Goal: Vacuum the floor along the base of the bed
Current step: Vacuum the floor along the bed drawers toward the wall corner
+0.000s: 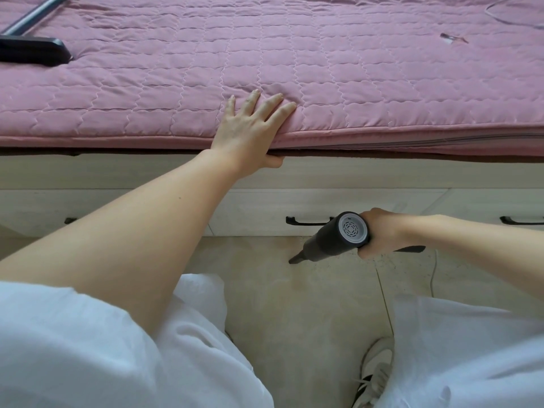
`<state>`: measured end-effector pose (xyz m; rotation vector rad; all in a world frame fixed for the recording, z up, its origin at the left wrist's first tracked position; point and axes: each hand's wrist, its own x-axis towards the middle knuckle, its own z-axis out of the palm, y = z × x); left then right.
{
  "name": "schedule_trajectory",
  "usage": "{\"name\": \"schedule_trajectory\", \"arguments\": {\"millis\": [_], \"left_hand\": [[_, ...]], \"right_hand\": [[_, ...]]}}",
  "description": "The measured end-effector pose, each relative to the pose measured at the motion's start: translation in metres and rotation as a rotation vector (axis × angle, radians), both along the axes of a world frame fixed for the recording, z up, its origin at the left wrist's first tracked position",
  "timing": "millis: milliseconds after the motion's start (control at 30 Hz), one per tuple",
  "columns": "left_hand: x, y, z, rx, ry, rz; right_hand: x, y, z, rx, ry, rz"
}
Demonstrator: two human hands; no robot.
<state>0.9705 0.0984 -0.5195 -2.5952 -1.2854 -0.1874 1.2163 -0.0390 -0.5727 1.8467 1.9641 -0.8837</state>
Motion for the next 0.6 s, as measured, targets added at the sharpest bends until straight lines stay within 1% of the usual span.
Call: {"name": "schedule_trajectory", "arguments": {"millis": [400, 600], "left_hand": [[0.0, 0.0003, -0.001, -0.007, -0.008, -0.002], [-0.0002, 0.0005, -0.0009, -0.001, 0.004, -0.003]], "right_hand": [[-0.0038, -0.0045, -0.0002, -0.079, -0.01, 0.02], [0.0055, -0.0047, 0.0025, -0.037, -0.015, -0.01]]}}
